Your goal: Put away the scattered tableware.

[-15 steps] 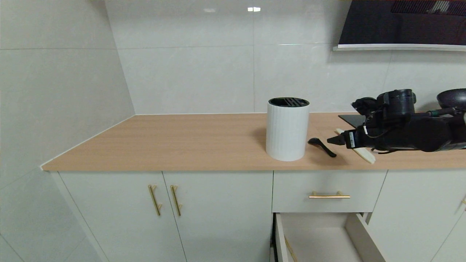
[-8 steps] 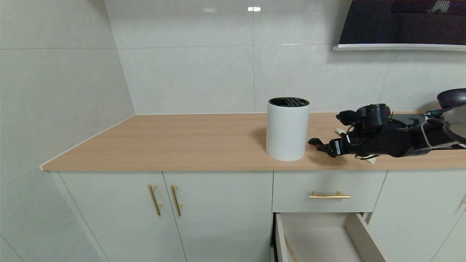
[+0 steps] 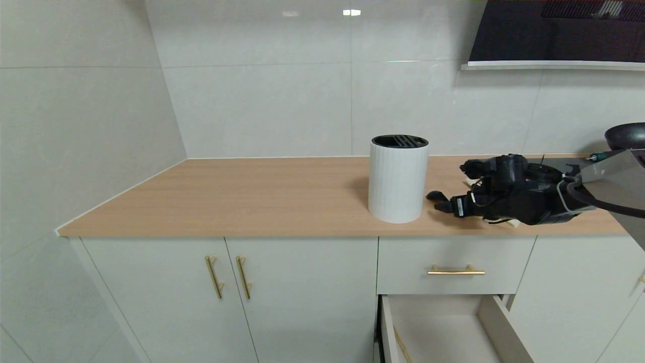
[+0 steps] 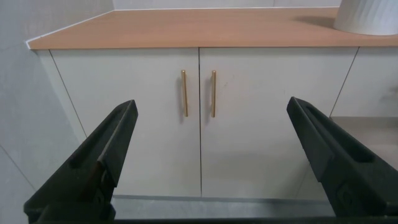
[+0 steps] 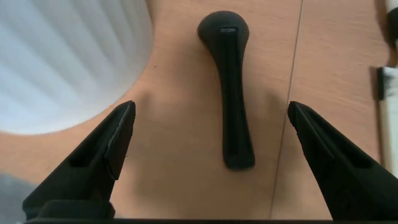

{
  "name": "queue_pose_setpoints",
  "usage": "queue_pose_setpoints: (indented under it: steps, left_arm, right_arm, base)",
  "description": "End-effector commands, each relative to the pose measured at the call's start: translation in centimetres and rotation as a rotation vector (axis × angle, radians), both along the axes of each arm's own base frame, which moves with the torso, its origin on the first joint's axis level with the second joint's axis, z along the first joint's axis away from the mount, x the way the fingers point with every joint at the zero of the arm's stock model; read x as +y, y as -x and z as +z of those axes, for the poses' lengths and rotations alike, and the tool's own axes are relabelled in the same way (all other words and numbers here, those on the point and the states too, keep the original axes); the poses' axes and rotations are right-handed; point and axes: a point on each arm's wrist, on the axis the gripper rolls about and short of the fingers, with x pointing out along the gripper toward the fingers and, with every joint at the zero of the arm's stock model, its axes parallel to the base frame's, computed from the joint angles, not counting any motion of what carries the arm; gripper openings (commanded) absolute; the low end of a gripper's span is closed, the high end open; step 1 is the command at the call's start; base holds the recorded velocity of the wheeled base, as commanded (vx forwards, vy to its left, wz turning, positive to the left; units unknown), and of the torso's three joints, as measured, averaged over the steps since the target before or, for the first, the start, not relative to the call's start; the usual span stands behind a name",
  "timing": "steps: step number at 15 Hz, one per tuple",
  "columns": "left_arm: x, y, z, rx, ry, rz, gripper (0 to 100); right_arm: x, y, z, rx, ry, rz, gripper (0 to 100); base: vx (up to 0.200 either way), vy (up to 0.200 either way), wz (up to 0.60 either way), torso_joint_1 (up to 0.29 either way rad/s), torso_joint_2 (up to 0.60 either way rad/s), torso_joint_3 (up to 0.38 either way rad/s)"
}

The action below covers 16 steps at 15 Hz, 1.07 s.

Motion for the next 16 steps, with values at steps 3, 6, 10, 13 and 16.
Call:
queue_pose_setpoints:
  steps: [3,6,10,13,16]
  left_arm:
    - [0.0,0.0,0.0,0.000,0.000,0.000,100]
    - [0.0,0.0,0.0,0.000,0.000,0.000,100]
    - [0.0,0.0,0.0,0.000,0.000,0.000,100]
    - [0.0,0.0,0.0,0.000,0.000,0.000,100]
    - [0.0,0.0,0.0,0.000,0.000,0.000,100]
  right_arm:
    - [-0.4,-1.2,-1.5,0.017,-0.034,-0.028,100]
    - [-0.6,-1.6,-1.8,0.016,-0.042,-0.039,100]
    - [-0.5,-1.7,-2.4,0.028,-0.041,-0.039,100]
    - [-0.4,-1.7,-2.5,0.030,-0.040,-0.037,100]
    - [-0.3,-1.7,-2.7,0.036,-0.039,-0.035,0]
  base:
    - [0.000,0.000,0.00,0.000,0.00,0.000]
    - [0.000,0.000,0.00,0.000,0.00,0.000]
    - [0.000,0.000,0.00,0.000,0.00,0.000]
    - [0.000,0.000,0.00,0.000,0.00,0.000]
    - [0.000,0.000,0.00,0.000,0.00,0.000]
